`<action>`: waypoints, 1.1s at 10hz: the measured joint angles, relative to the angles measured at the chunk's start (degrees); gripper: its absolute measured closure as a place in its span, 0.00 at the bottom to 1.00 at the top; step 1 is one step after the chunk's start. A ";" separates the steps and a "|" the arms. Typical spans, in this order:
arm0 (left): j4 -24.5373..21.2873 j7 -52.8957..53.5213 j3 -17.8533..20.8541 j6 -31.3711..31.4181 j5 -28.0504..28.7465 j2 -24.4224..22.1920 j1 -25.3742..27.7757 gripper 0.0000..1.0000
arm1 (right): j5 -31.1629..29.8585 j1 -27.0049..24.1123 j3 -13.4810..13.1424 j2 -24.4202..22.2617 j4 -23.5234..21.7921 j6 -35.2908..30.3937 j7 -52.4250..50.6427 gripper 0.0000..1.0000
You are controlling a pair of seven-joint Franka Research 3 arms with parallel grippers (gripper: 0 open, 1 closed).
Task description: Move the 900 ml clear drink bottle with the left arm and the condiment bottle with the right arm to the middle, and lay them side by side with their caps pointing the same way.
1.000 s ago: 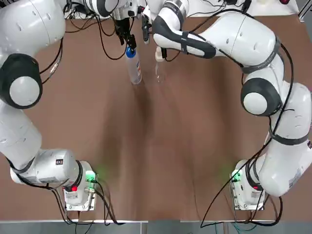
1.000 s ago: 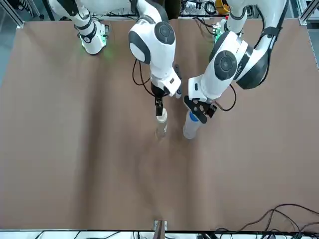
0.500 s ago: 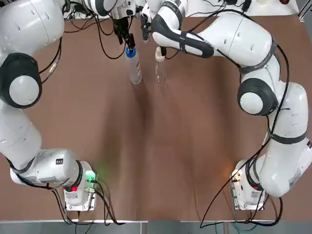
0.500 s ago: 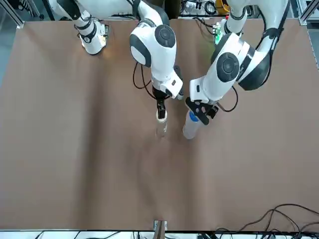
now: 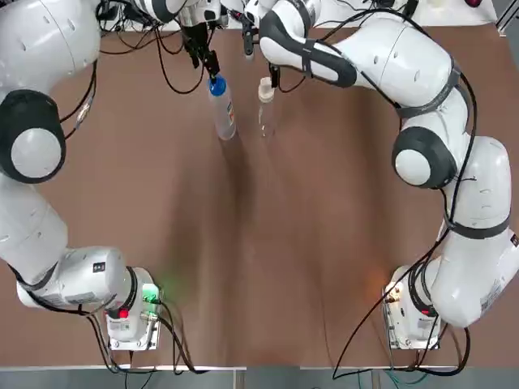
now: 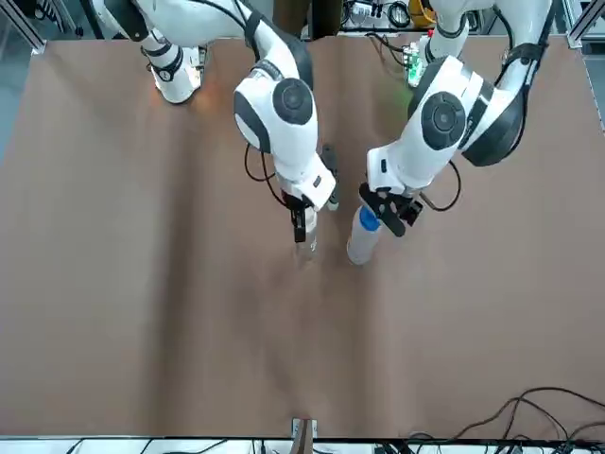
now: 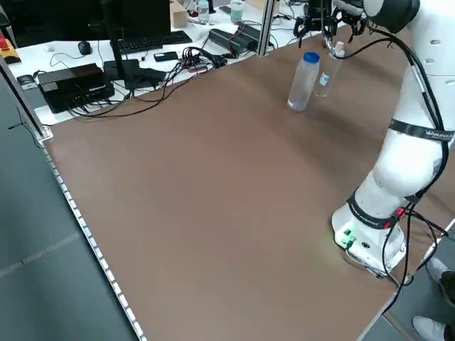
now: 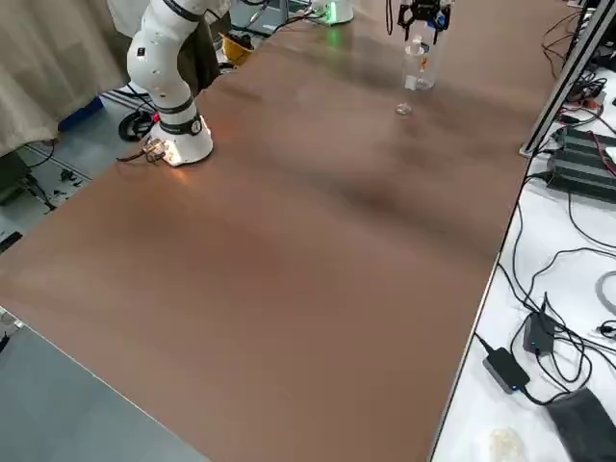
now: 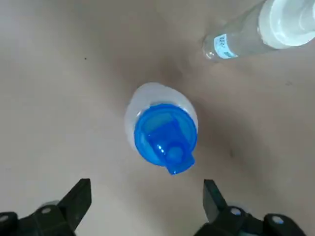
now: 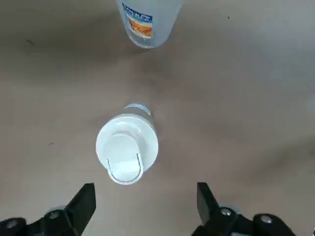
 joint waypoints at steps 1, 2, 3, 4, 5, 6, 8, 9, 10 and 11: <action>-0.13 0.15 0.00 -0.02 0.00 -0.23 0.18 0.00 | 0.06 0.04 0.00 0.23 0.00 0.26 -0.05 0.11; -0.31 0.15 -0.01 -0.04 0.00 -0.35 0.15 0.00 | 0.11 0.11 0.03 0.49 0.00 0.36 -0.09 0.16; -0.63 0.15 -0.03 -0.04 0.00 -0.38 0.11 0.00 | 0.13 0.27 0.06 0.69 0.00 0.38 -0.09 0.18; -0.98 0.15 -0.02 -0.04 0.00 -0.38 0.11 0.00 | 0.14 0.43 0.07 0.78 0.00 0.38 -0.09 0.18; -1.13 0.15 -0.02 -0.04 0.00 -0.38 0.11 0.00 | 0.15 0.55 0.07 0.80 0.00 0.39 -0.09 0.19; -1.13 0.15 -0.02 -0.04 0.00 -0.39 0.11 0.00 | 0.16 0.63 0.08 0.85 0.00 0.39 -0.09 0.20; -1.13 0.15 -0.02 -0.04 0.00 -0.39 0.10 0.00 | 0.20 0.86 0.23 1.04 0.00 0.39 -0.08 0.22; -1.13 0.15 -0.02 -0.04 0.00 -0.39 0.08 0.00 | 0.20 1.11 0.35 1.05 0.00 0.39 -0.07 0.22; -1.14 0.15 -0.03 -0.04 0.00 -0.39 0.01 0.00 | 0.22 1.36 0.45 1.06 0.00 0.39 -0.07 0.24; -1.14 0.13 -0.03 -0.04 0.00 -0.39 -0.08 0.00 | 0.22 1.62 0.51 1.07 0.00 0.39 -0.05 0.25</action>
